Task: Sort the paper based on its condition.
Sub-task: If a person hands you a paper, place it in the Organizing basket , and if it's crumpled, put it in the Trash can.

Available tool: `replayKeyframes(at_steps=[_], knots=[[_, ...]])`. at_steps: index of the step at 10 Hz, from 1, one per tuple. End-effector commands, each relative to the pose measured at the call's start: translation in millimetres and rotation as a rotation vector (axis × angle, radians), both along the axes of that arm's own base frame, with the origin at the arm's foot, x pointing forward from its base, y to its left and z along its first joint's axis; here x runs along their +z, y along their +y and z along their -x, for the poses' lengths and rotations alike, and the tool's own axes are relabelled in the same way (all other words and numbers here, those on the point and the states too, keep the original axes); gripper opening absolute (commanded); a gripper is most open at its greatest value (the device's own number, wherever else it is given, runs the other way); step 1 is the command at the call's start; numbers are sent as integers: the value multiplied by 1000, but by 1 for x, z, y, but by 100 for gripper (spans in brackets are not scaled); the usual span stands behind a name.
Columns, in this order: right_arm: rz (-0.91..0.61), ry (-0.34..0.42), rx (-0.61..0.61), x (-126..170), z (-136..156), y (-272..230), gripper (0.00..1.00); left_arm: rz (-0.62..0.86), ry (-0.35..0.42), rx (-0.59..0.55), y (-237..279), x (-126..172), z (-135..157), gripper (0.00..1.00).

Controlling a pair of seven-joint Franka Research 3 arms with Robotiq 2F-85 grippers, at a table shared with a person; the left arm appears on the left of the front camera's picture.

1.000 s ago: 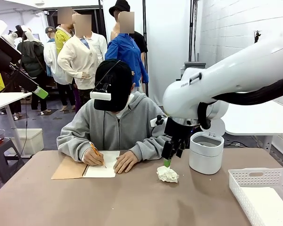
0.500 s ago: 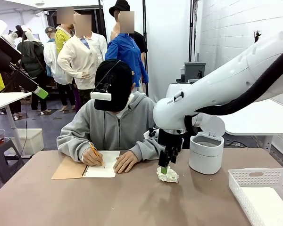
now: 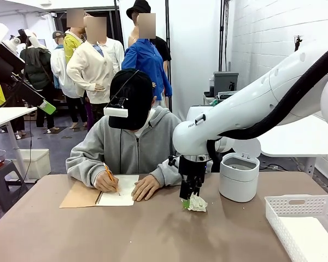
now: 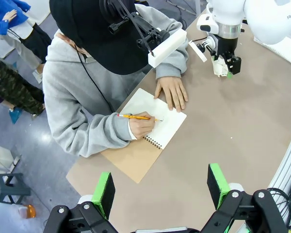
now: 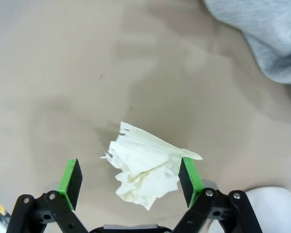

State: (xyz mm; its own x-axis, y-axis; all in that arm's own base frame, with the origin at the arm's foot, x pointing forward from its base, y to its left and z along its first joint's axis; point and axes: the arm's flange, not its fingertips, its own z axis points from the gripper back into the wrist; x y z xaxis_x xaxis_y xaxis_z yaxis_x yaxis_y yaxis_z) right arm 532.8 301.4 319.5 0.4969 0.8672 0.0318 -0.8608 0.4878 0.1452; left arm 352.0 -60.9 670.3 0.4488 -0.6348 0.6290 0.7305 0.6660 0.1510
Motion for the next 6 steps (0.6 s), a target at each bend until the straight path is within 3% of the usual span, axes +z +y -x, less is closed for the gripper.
replayKeyframes(at_steps=[1, 6], knots=[[4, 16, 23, -1, 2, -2, 100, 4, -11, 4, 0, 1, -1, 100], [115, -82, 58, -11, 5, -5, 100, 4, -11, 4, 0, 1, -1, 100]])
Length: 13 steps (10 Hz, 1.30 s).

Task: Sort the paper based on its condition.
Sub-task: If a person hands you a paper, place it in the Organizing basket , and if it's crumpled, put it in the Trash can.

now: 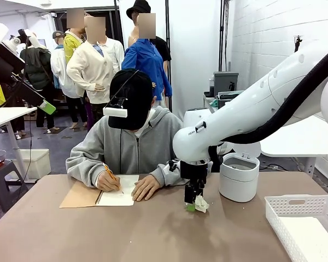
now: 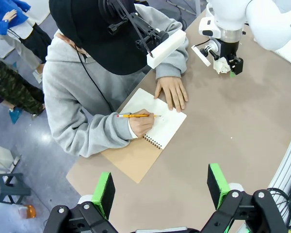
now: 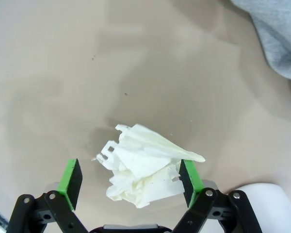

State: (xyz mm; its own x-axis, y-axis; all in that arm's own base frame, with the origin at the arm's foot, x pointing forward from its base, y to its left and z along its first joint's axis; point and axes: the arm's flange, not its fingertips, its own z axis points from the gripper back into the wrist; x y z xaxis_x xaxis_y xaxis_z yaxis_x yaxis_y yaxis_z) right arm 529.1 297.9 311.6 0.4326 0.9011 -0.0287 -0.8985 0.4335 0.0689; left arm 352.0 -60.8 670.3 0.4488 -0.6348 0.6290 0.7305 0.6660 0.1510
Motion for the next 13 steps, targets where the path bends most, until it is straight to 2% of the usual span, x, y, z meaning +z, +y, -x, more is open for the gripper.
replayKeyframes(at_steps=[1, 4, 5, 7, 10, 12, 13], knots=[[31, -47, -15, -3, 3, 0, 100, 4, -11, 4, 0, 1, -1, 100], [25, -23, -11, -2, 6, -1, 100, 4, -11, 4, 0, 1, -1, 100], [17, 2, 52, -1, 4, -3, 86, 4, -11, 4, 0, 1, -1, 100], [26, -11, 7, -3, 5, 0, 47, 4, -11, 4, 0, 1, -1, 100], [25, -20, -22, -1, 7, 0, 47, 4, -11, 4, 0, 1, -1, 100], [9, -8, -37, 21, 20, 4, 47, 4, -11, 4, 0, 1, -1, 100], [-17, 3, -51, 43, 30, 7, 47, 4, -11, 4, 0, 1, -1, 100]])
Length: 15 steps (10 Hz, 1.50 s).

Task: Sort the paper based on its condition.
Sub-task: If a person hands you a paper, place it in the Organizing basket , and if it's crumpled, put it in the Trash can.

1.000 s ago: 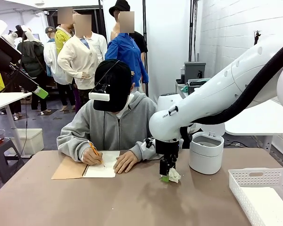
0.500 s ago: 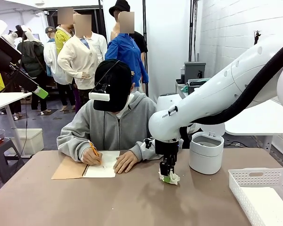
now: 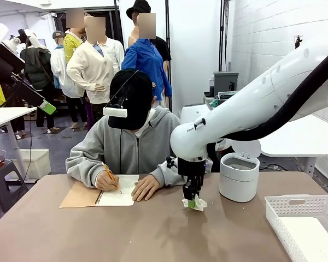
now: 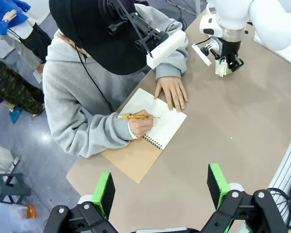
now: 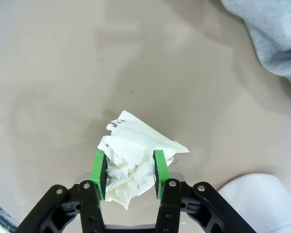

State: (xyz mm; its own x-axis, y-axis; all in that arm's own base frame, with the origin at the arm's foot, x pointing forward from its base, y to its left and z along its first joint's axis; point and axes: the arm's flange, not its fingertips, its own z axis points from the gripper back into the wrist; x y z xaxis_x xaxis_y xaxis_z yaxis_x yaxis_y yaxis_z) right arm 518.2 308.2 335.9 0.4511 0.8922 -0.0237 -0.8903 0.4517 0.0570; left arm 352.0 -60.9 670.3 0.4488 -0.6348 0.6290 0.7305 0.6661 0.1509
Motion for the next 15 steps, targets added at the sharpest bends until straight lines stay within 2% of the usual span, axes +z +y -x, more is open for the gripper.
replayKeyframes(at_steps=[1, 4, 6, 10, 11, 12, 14, 15], knots=[[-55, 12, -40, 47, 30, -1, 47, 4, -11, 4, 0, 1, -1, 100], [-134, -85, -41, 132, 58, -8, 47, 4, -11, 4, 0, 1, -1, 100], [-112, -140, -39, 167, 64, -24, 47, 4, -11, 4, 0, 1, -1, 100], [-112, -250, -108, 216, 64, -54, 47, 4, -11, 4, 0, 1, -1, 100], [-64, -300, -136, 223, 58, -68, 47, 4, -11, 4, 0, 1, -1, 100], [-17, -312, -158, 220, 51, -82, 47, 4, -11, 4, 0, 1, -1, 100], [87, -382, -196, 202, 33, -105, 47, 4, -11, 4, 0, 1, -1, 100], [92, -366, -211, 194, 25, -114, 47, 4, -11, 4, 0, 1, -1, 100]])
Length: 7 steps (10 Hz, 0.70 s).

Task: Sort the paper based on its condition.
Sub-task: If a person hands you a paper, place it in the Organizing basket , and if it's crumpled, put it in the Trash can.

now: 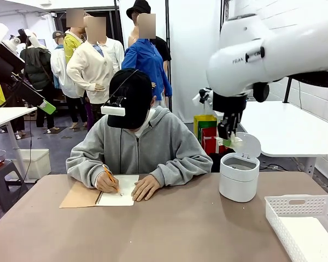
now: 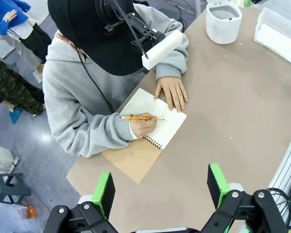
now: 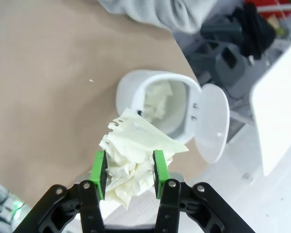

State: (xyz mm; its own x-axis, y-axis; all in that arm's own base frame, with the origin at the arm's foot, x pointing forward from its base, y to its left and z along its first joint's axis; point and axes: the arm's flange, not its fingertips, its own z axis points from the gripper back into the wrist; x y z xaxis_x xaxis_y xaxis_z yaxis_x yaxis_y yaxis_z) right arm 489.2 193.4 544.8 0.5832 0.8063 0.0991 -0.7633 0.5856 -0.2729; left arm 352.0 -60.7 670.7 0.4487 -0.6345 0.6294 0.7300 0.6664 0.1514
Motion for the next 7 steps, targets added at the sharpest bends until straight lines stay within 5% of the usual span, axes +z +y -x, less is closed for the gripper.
replayKeyframes(at_steps=[1, 7], knots=[[26, -11, -45, -21, -9, -4, 47, 4, -10, 4, 0, 0, -1, 100], [88, -7, -113, -57, -45, -23, 47, 4, -10, 4, 0, 0, -1, 100]])
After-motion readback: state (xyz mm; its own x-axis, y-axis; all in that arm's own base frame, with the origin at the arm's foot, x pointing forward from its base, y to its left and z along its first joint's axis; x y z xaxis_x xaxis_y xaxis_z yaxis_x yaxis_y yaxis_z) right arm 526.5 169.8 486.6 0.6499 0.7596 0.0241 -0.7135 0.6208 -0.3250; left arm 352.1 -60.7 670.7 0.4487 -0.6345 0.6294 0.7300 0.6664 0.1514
